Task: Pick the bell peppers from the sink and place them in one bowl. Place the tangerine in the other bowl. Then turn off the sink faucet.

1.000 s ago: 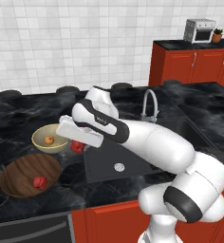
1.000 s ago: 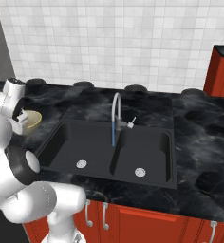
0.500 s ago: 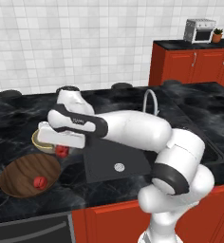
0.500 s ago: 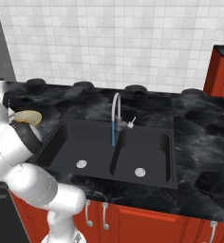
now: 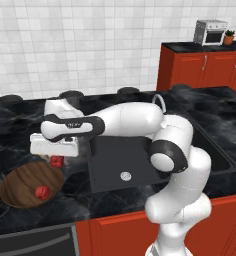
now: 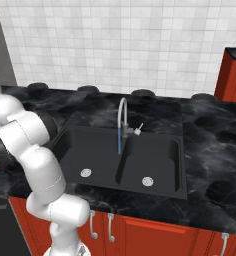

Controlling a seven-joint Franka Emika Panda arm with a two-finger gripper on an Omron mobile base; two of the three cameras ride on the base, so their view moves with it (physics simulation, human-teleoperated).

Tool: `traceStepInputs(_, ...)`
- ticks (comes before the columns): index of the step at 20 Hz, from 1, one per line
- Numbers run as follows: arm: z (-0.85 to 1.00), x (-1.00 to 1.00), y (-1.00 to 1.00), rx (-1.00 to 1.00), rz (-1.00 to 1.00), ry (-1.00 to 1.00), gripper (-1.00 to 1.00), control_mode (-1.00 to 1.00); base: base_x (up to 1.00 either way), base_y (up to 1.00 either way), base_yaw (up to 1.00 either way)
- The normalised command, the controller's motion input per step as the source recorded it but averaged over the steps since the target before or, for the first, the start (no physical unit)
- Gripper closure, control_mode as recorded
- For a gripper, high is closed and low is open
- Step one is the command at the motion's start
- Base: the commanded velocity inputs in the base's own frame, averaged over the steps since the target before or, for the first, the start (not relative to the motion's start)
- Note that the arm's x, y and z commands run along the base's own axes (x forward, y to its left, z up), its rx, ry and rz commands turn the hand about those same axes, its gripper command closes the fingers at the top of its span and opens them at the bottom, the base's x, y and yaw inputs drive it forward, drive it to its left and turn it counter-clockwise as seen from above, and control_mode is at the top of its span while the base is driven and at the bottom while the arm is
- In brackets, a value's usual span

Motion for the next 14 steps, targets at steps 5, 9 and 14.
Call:
traceStepInputs(5,-0.34,0.03,0.19,-0.02,0.0,0.0,1.0,-1.0,0.0,0.0,0.0)
traceStepInputs(9,-0.33,0.0,0.18,-0.02,0.0,0.0,1.0,-1.0,0.0,0.0,0.0)
traceStepInputs(14,-0.38,0.0,0.07,-0.01,-0.01,0.0,1.0,-1.0,0.0,0.0,0.0)
